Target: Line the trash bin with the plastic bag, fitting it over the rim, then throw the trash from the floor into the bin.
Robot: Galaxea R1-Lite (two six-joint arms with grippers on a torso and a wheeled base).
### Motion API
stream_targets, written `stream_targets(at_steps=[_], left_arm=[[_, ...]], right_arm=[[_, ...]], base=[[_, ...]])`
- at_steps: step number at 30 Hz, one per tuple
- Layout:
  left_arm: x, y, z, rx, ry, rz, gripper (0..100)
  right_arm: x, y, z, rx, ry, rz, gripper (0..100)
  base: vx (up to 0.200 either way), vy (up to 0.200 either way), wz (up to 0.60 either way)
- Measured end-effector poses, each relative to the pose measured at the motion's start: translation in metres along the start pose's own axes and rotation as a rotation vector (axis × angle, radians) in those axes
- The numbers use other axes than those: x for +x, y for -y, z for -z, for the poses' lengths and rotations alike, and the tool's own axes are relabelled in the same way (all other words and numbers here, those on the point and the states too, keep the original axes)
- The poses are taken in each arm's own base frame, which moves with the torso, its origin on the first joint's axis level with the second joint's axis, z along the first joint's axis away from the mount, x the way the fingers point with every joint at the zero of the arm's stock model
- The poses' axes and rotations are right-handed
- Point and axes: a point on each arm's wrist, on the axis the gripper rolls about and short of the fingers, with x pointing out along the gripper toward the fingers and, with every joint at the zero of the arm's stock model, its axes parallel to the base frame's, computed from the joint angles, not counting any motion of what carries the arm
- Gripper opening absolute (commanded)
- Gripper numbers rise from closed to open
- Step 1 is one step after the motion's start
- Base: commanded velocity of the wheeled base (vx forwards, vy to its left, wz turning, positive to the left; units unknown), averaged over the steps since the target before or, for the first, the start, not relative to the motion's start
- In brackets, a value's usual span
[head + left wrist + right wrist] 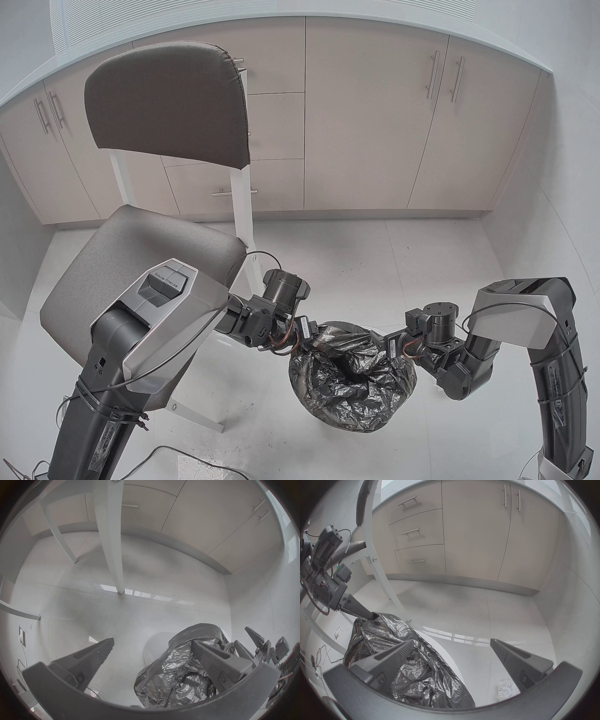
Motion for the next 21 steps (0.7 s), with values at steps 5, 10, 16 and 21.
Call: stream_targets(at_steps=[5,10,16,21], left_arm=[[0.001,0.003,-0.003,0.001,0.003,-0.004,100],[0.002,0.004,-0.003,0.002,0.005,-0.004,100],[0.002,0.003,-0.001,0.004,0.001,-0.006,100],[0.002,0.002,0.001,0.005,-0.006,-0.01,100]], right_arm=[[-0.004,-0.006,0.002,-0.008,-0.014,-0.019,100],[-0.009,-0.013,0.006,-0.018,-0.032,-0.057,100],[-0.004,-0.014,0.01,-0.022,-0.038,-0.053,100],[0.004,-0.011,0.016,-0.021,-0.043,-0.038,100]], base=[[0.0,0.0,0.0],[0.0,0.0,0.0],[0.0,0.0,0.0],[0.0,0.0,0.0]])
